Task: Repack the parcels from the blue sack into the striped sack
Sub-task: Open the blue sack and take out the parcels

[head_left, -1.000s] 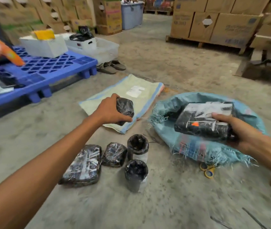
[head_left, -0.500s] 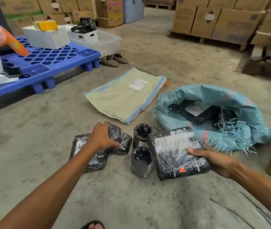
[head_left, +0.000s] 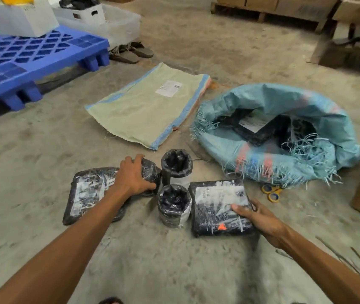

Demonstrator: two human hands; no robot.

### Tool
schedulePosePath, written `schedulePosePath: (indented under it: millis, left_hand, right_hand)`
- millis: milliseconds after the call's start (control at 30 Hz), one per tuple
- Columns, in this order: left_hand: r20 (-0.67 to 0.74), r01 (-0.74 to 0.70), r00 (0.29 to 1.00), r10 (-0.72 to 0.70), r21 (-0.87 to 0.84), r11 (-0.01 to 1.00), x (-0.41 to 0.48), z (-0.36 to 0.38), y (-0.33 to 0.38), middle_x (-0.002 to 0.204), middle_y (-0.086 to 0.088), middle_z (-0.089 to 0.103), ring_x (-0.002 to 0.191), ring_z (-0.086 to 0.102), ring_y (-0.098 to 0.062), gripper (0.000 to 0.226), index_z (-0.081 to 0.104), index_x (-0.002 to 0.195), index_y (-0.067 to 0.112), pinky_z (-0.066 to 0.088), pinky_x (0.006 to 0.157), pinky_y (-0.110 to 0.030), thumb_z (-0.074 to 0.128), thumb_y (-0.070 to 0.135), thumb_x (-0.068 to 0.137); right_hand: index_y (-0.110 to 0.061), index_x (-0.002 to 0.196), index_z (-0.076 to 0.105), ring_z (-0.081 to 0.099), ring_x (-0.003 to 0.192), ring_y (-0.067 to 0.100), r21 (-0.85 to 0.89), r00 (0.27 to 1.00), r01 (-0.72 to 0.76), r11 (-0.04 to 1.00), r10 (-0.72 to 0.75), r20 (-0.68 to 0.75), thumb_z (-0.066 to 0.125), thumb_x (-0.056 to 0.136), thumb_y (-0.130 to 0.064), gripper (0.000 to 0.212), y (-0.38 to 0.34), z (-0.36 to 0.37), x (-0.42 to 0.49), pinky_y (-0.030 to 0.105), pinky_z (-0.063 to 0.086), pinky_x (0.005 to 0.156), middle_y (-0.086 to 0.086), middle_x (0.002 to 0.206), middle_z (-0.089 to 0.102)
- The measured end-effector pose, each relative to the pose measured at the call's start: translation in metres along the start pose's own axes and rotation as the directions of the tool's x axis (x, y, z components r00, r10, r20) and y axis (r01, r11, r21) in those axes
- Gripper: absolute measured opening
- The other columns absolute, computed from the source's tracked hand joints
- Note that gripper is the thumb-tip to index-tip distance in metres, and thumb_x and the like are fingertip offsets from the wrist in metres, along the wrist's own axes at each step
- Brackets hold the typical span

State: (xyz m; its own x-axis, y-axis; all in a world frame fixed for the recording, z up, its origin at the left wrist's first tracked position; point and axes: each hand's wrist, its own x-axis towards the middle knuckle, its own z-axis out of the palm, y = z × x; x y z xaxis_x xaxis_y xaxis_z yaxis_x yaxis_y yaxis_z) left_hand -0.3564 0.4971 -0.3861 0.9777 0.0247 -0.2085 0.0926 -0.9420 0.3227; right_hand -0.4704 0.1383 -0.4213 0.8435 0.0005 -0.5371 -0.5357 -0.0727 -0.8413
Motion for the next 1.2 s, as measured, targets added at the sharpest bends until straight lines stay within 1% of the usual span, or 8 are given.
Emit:
schedulePosePath:
  millis: [167,333,467,667,800,1000,1100,1200]
  left_hand:
    - [0.01,0.001,1.0,-0.002,0.101,0.995,-0.006,0.004,0.001,0.138,-0.016,0.035,0.127,0.036,-0.034,0.119,0.017,0.15,0.025,0.043,0.101,-0.046,0.086,0.05,0.056]
    - [0.255,0.157,0.938,-0.234,0.288,0.945,0.001,-0.051,0.039,0.149,-0.019,0.021,0.138,0.025,-0.038,0.122,0.01,0.153,0.026,0.038,0.105,-0.049,0.088,0.032,0.06]
    - [0.132,0.022,0.989,-0.068,0.326,0.945,0.012,-0.112,0.121,0.136,-0.011,0.049,0.123,0.048,-0.031,0.075,0.049,0.137,0.019,0.047,0.095,-0.041,0.081,0.04,0.072]
    - [0.27,-0.204,0.898,0.348,-0.445,0.872,0.017,-0.108,0.265,0.098,-0.006,0.073,0.084,0.068,-0.017,0.028,0.07,0.105,0.016,0.053,0.073,-0.029,0.068,0.038,0.088]
    - [0.413,0.14,0.887,0.207,-0.668,0.731,0.06,-0.038,0.306,0.096,-0.021,0.072,0.076,0.067,-0.026,0.034,0.063,0.11,-0.002,0.059,0.078,-0.035,0.065,0.025,0.09]
    - [0.503,0.491,0.861,-0.074,-0.785,0.378,0.132,0.023,0.307,0.112,-0.018,0.055,0.092,0.061,-0.033,0.029,0.052,0.11,0.011,0.055,0.076,-0.039,0.062,0.031,0.091]
    - [0.467,0.491,0.871,-0.151,-0.837,0.243,0.165,0.037,0.302,0.123,-0.014,0.053,0.095,0.056,-0.029,0.049,0.05,0.124,0.014,0.053,0.078,-0.038,0.068,0.04,0.087]
    - [0.47,0.477,0.875,-0.118,-0.878,0.04,0.193,0.051,0.302,0.109,-0.007,0.064,0.09,0.063,-0.023,0.048,0.057,0.122,0.012,0.055,0.058,-0.032,0.077,0.029,0.082]
  right_hand:
    - [-0.03,0.1,0.068,0.07,0.102,0.016,-0.538,0.987,0.158,0.828,-0.149,0.06,0.069,0.091,-0.043,0.016,-0.02,0.005,0.007,0.032,0.055,0.088,-0.005,0.101,0.076]
    - [-0.022,0.073,0.063,0.062,0.08,0.022,-0.926,0.99,0.13,0.354,-0.099,0.101,0.061,0.092,-0.046,0.031,-0.075,-0.008,0.007,0.026,0.046,0.061,0.0,0.075,0.063]
    - [-0.021,0.094,0.078,0.067,0.075,0.015,-0.84,0.95,0.133,0.527,-0.311,-0.045,0.065,0.088,-0.025,0.015,-0.14,-0.035,0.012,0.024,0.051,0.071,0.002,0.085,0.076]
    - [-0.009,0.087,0.076,0.067,0.071,0.017,-0.694,0.895,0.09,0.715,-0.363,-0.259,0.059,0.086,-0.007,0.017,-0.195,-0.104,0.05,0.029,0.057,0.071,0.005,0.079,0.072]
    - [0.004,0.074,0.05,0.034,0.046,0.017,-0.139,0.933,0.007,0.99,-0.056,-0.356,0.054,0.091,0.001,0.018,-0.182,-0.128,0.092,0.026,0.029,0.044,0.01,0.061,0.041]
    - [-0.012,0.078,0.044,0.028,0.045,0.015,0.194,0.913,-0.119,0.974,0.185,-0.365,0.071,0.089,-0.029,0.034,-0.147,-0.129,0.153,0.028,0.027,0.046,0.0,0.06,0.029]
    - [-0.013,0.088,0.046,0.062,0.084,0.026,0.232,0.877,-0.122,0.965,0.214,-0.43,0.078,0.082,-0.043,0.045,-0.149,-0.122,0.178,0.039,0.057,0.076,0.004,0.089,0.056]
    - [-0.013,0.113,0.047,0.063,0.107,0.03,0.361,0.852,-0.068,0.93,0.243,-0.463,0.083,0.072,-0.049,0.066,-0.157,-0.114,0.204,0.045,0.055,0.094,0.007,0.113,0.061]
